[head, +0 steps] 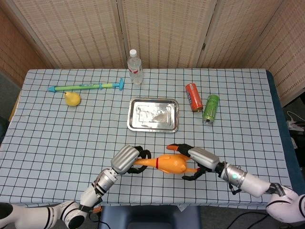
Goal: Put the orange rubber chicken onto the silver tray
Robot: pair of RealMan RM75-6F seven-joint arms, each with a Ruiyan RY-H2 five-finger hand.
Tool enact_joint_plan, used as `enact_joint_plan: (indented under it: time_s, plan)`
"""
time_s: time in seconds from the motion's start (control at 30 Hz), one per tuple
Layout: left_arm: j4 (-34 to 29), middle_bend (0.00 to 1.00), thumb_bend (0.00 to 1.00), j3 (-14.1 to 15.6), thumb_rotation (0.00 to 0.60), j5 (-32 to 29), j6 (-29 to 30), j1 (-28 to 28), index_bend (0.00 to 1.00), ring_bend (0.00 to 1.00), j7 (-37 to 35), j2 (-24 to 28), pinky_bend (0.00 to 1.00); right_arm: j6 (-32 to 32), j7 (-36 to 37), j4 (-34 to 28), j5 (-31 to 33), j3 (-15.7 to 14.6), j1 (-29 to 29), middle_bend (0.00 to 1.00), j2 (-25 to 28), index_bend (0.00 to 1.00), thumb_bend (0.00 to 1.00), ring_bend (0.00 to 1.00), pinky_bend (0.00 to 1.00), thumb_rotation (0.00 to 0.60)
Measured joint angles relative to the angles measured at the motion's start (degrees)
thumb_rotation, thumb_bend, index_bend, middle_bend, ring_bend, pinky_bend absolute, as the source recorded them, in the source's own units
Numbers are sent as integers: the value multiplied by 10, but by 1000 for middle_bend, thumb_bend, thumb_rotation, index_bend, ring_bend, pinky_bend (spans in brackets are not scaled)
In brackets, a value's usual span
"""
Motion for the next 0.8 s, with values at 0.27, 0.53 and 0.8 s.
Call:
enact_joint_plan:
  time_s: [0.27,0.53,0.8]
  plan:
    - [-1,640,803,0,600,-1,0,-1,861,473,3,-2,670,-18,18,6,-11,-16,23,37,1,24,216,42,203,600]
    - [-4,640,803,0,600,0,1,-3,861,472,5,-4,670,-4,-30,0,36,1,9,656,-19,837,295,749,982,600]
    - [-4,640,803,0,600,-2,3,-3,862,472,3,-3,669,35,-48,-1,48,17,-13,806,-33,1000,397,941,1000,600]
